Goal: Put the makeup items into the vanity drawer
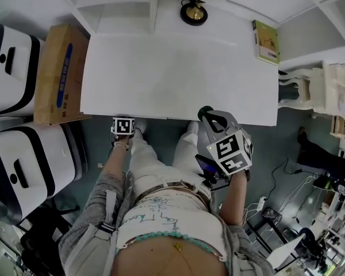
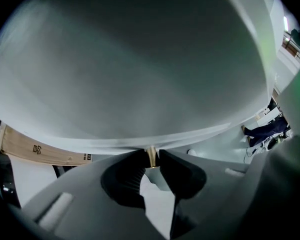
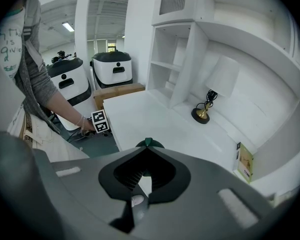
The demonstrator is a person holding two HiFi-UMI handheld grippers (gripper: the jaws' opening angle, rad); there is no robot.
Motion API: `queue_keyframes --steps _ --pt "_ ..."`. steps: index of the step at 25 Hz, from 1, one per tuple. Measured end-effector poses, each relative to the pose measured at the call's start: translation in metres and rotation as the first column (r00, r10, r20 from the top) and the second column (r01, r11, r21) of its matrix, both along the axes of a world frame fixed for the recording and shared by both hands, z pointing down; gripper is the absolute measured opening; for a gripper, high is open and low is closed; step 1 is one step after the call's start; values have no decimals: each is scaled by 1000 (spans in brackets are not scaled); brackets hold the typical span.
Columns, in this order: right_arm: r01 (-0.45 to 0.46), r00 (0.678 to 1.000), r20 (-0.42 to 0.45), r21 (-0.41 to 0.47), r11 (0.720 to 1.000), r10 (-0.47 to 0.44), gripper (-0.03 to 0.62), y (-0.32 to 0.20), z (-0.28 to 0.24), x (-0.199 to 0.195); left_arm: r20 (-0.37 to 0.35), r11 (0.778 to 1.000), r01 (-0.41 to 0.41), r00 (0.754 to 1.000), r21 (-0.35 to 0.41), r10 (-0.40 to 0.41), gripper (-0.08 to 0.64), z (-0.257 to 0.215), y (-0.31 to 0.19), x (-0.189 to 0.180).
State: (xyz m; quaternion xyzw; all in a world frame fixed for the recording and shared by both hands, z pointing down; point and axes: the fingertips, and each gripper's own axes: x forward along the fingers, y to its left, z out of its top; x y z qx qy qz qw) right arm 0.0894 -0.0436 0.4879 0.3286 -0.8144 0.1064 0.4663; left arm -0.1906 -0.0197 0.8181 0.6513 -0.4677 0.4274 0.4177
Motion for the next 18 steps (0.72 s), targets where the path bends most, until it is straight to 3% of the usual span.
queue_keyframes --steps 18 --pt "26 1000 1 12 1000 -26 29 -5 0 1 17 1000 -2 1000 -3 2 95 2 1 -1"
